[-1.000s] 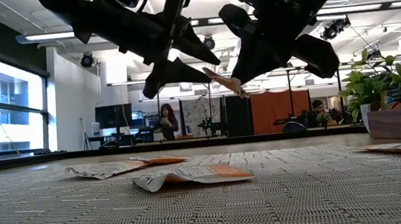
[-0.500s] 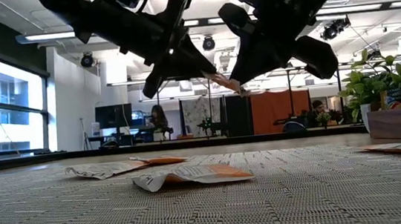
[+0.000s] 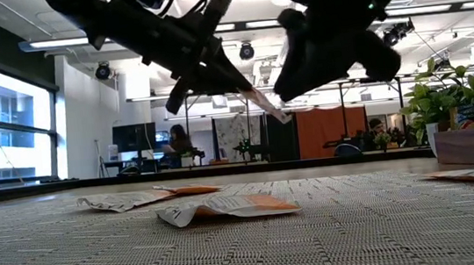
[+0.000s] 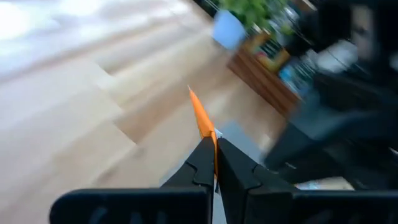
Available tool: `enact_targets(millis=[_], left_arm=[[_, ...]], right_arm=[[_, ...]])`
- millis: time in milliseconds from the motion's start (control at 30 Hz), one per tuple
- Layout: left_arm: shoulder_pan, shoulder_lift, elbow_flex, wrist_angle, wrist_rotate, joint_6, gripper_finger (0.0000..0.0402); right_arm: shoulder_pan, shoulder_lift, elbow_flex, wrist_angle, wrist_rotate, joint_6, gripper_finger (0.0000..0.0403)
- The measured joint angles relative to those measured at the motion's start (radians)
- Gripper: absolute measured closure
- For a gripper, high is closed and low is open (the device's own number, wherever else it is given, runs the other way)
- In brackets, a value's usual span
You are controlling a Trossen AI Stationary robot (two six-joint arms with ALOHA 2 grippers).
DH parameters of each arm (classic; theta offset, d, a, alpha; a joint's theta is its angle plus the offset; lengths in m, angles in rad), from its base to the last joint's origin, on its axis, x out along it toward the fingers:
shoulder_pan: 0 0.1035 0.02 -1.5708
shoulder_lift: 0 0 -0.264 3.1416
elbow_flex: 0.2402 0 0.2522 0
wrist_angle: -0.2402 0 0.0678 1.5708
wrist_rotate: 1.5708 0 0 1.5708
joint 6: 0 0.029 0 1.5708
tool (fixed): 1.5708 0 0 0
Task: Pick & Place Tea
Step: Put the white tea bag into the bottom section of the wooden organizer
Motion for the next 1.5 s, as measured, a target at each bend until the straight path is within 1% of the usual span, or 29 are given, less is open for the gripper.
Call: enact_targets(millis=[67, 133, 233, 300, 367, 433, 467, 567, 667, 700, 767, 833, 900, 967, 1033, 1067, 1100, 1133, 1200, 1233, 1267, 1300, 1367, 1433, 1500], left_arm=[[0.0, 0.0, 0.0, 0.001, -0.075, 0.0, 0.04], [0.0, 0.0, 0.0, 0.007, -0.121, 0.0, 0.04], [0.0, 0.0, -0.001, 0.048, -0.139, 0.051, 0.04], [0.0, -0.002, -0.001, 0.108, -0.138, 0.123, 0.04], [0.0, -0.038, -0.002, 0.147, -0.106, 0.204, 0.04], [0.0, -0.104, -0.001, 0.175, -0.08, 0.281, 0.0401], [0.0, -0.137, 0.001, 0.169, -0.08, 0.314, 0.0401], [-0.001, -0.259, -0.003, 0.038, -0.08, 0.401, 0.0401], [-0.003, -0.365, -0.002, -0.026, -0.071, 0.443, 0.0401], [-0.003, -0.399, -0.012, -0.042, -0.07, 0.459, 0.0401], [-0.003, -0.445, -0.041, -0.057, -0.065, 0.481, 0.0401], [-0.003, -0.467, -0.081, -0.046, -0.061, 0.498, 0.0401], [-0.003, -0.478, -0.131, -0.021, -0.075, 0.516, 0.0401], [0.0, -0.478, -0.182, 0.081, -0.082, 0.52, 0.0401], [0.0, -0.462, -0.232, 0.215, -0.065, 0.532, 0.0401], [0.001, -0.438, -0.25, 0.294, -0.051, 0.543, 0.0401], [0.001, -0.411, -0.265, 0.364, -0.033, 0.551, 0.0401], [-0.001, -0.381, -0.276, 0.417, -0.01, 0.557, 0.0401], [-0.001, -0.328, -0.278, 0.519, 0.052, 0.56, 0.0401], [-0.001, -0.307, -0.278, 0.571, 0.078, 0.561, 0.0401], [-0.001, -0.287, -0.276, 0.623, 0.1, 0.561, 0.0401], [-0.001, -0.265, -0.276, 0.671, 0.11, 0.56, 0.0401], [-0.001, -0.199, -0.275, 0.769, 0.126, 0.556, 0.0401], [-0.001, -0.133, -0.276, 0.853, 0.127, 0.553, 0.0401], [0.0, -0.083, -0.27, 0.93, 0.126, 0.549, 0.0401]], right_arm=[[0.038, -0.004, 0.0, -0.035, 0.092, 0.119, 0.03], [0.079, -0.004, 0.0, -0.071, 0.243, 0.271, 0.0303], [0.141, -0.005, 0.001, -0.228, 0.487, 0.515, 0.0313], [0.176, -0.011, 0.001, -0.362, 0.588, 0.674, 0.032], [0.204, -0.027, 0.0, -0.467, 0.635, 0.858, 0.0328], [0.227, -0.054, 0.0, -0.561, 0.642, 1.009, 0.0335], [0.238, -0.073, 0.001, -0.615, 0.646, 1.059, 0.0338], [0.27, -0.154, 0.0, -0.775, 0.688, 1.182, 0.0346], [0.291, -0.26, 0.0, -0.911, 0.725, 1.274, 0.035], [0.294, -0.297, -0.002, -0.938, 0.739, 1.299, 0.0351], [0.297, -0.378, -0.029, -0.924, 0.762, 1.333, 0.0352], [0.294, -0.462, -0.095, -0.842, 0.736, 1.343, 0.0352], [0.293, -0.536, -0.205, -0.684, 0.7, 1.335, 0.0353], [0.291, -0.593, -0.339, -0.426, 0.675, 1.271, 0.0356], [0.27, -0.633, -0.476, -0.072, 0.644, 1.131, 0.0361], [0.252, -0.644, -0.545, 0.121, 0.607, 1.046, 0.0363], [0.226, -0.646, -0.612, 0.339, 0.554, 0.951, 0.0365], [0.193, -0.642, -0.668, 0.549, 0.471, 0.86, 0.0368], [0.118, -0.621, -0.768, 0.94, 0.273, 0.716, 0.0371], [0.077, -0.606, -0.801, 1.086, 0.188, 0.669, 0.0372], [0.037, -0.59, -0.826, 1.197, 0.122, 0.635, 0.0373], [0.001, -0.578, -0.841, 1.258, 0.079, 0.617, 0.0374], [-0.068, -0.545, -0.836, 1.28, 0.011, 0.605, 0.0373], [-0.122, -0.505, -0.794, 1.205, -0.07, 0.601, 0.0366], [-0.165, -0.455, -0.722, 1.124, -0.157, 0.597, 0.0352]])
